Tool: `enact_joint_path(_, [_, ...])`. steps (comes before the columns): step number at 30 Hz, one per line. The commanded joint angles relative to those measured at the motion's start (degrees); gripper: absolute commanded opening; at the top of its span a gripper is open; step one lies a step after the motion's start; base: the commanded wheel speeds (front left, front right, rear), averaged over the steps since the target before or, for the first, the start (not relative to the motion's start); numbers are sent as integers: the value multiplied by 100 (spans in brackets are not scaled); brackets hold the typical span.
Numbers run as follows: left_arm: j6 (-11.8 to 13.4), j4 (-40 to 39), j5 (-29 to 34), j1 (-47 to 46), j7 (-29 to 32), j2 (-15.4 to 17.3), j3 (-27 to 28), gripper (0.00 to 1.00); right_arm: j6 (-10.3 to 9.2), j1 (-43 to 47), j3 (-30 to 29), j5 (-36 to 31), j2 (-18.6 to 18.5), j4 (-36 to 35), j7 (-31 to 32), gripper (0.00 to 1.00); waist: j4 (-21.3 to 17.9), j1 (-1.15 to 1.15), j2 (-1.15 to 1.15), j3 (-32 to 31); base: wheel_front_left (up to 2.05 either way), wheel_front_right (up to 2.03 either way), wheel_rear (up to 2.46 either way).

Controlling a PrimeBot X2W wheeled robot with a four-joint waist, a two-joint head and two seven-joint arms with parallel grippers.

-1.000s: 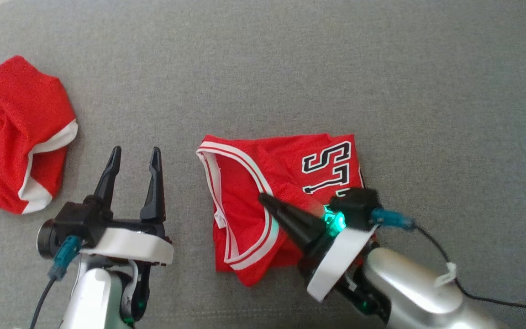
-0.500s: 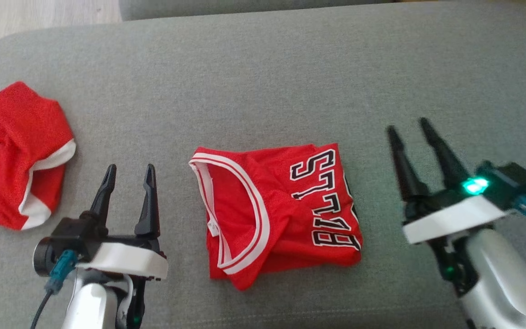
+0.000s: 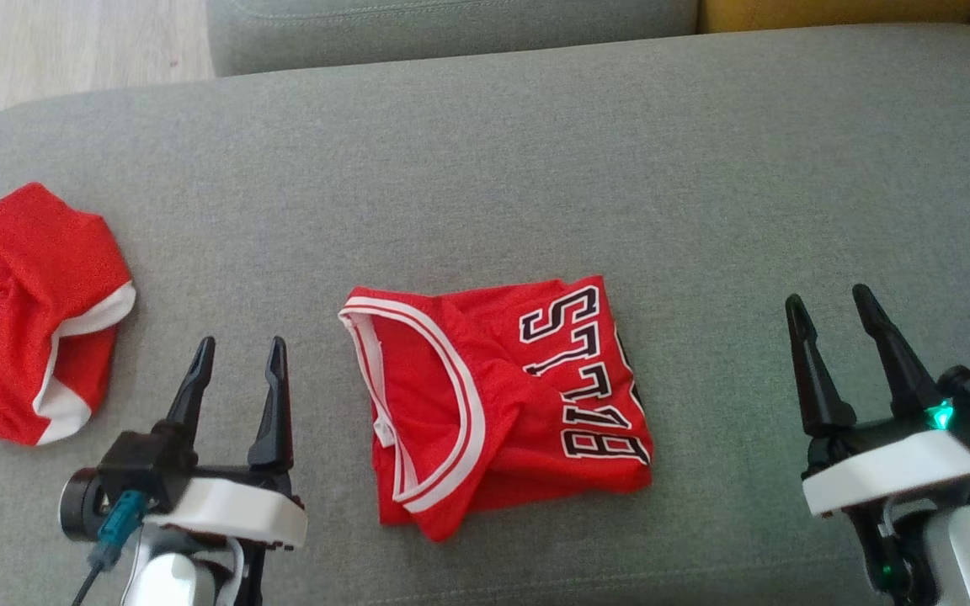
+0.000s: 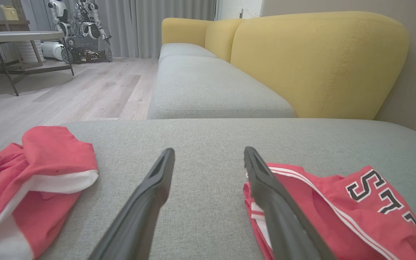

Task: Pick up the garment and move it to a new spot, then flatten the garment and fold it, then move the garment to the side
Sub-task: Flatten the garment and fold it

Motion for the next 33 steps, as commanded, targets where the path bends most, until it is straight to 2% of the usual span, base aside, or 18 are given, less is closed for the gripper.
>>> enact_joint_path(1, [26, -175, 36, -106, -69, 70, 221, 100, -5, -37, 41, -73, -7, -299, 62, 100, -12, 0, 0, -24, 0, 0, 0])
enact_joint_path(20, [68, -173, 8, -125, -69, 78, 175, 100, -5, 35, 15, -189, 57, -501, 259, 100, 50, 0, 0, -7, 0, 0, 0])
enact_joint_path(21, [69, -175, 8, -136, -69, 79, 171, 100, -5, 25, 25, -184, 56, -497, 267, 44, 57, 0, 0, 8, 0, 0, 0])
enact_joint_path(22, [69, -179, 7, -148, -69, 79, 166, 100, -5, 12, 48, -180, 43, -484, 286, 0, 65, 0, 0, 24, 0, 0, 0])
enact_joint_path(28, [51, -193, -1, -251, -69, 80, 140, 100, -5, -159, 477, -104, 5, -312, 349, 0, 142, 0, 0, 167, 0, 0, 0])
enact_joint_path(33, [56, -200, 2, -334, -69, 71, 94, 100, -5, -386, 1535, 117, 82, 19, 354, 0, 221, 0, 0, 300, 0, 0, 0])
